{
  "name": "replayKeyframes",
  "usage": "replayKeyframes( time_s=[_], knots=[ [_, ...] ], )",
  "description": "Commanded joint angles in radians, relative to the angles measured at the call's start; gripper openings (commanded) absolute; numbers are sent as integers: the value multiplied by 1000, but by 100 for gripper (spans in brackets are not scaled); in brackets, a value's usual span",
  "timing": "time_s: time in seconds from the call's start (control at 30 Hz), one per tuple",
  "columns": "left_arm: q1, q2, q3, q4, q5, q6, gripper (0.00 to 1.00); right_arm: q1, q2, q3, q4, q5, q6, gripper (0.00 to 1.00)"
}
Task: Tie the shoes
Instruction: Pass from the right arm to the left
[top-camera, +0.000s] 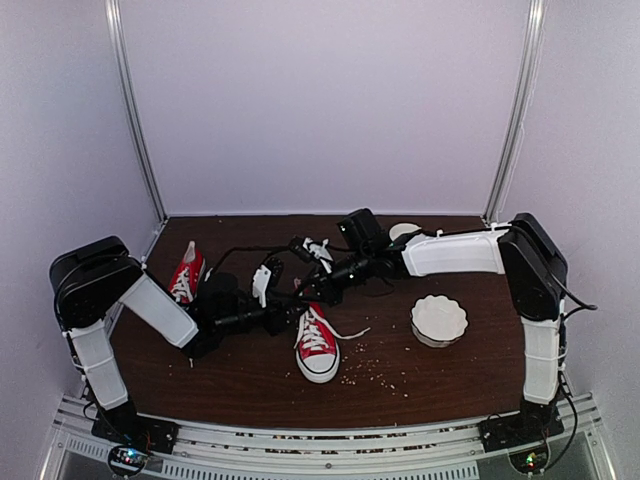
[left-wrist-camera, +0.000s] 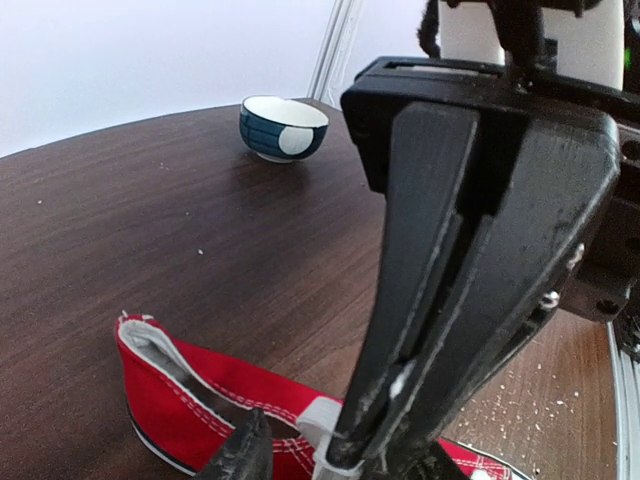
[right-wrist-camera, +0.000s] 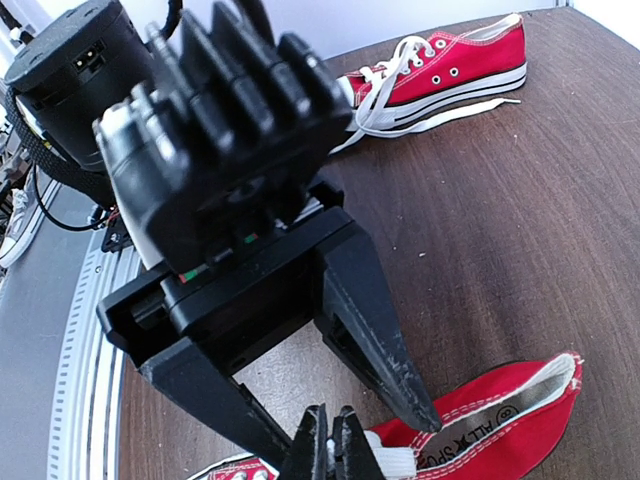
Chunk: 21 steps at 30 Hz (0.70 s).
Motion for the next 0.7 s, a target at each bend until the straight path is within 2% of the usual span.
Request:
replayKeyframes(
  time_s=[0.0, 0.3, 0.5, 0.6, 0.63, 0.67],
  knots=[
    [4, 21, 24, 1, 37, 15, 41, 10, -53, 3, -5, 15, -12, 0],
    [3, 45, 29, 4, 83, 17, 39, 15, -56, 8, -10, 19, -12, 0],
    [3, 53, 37, 8, 123, 23, 18, 18, -58, 13, -13, 21, -12, 0],
    [2, 53, 22, 25, 132, 32, 6, 19, -62, 13, -19, 31, -13, 8],
    [3, 53, 18, 31, 131, 36, 2, 18, -64, 13, -20, 36, -13, 13],
    [2, 53, 15, 34, 131, 43, 1, 18, -67, 14, -23, 40, -13, 24]
  ],
)
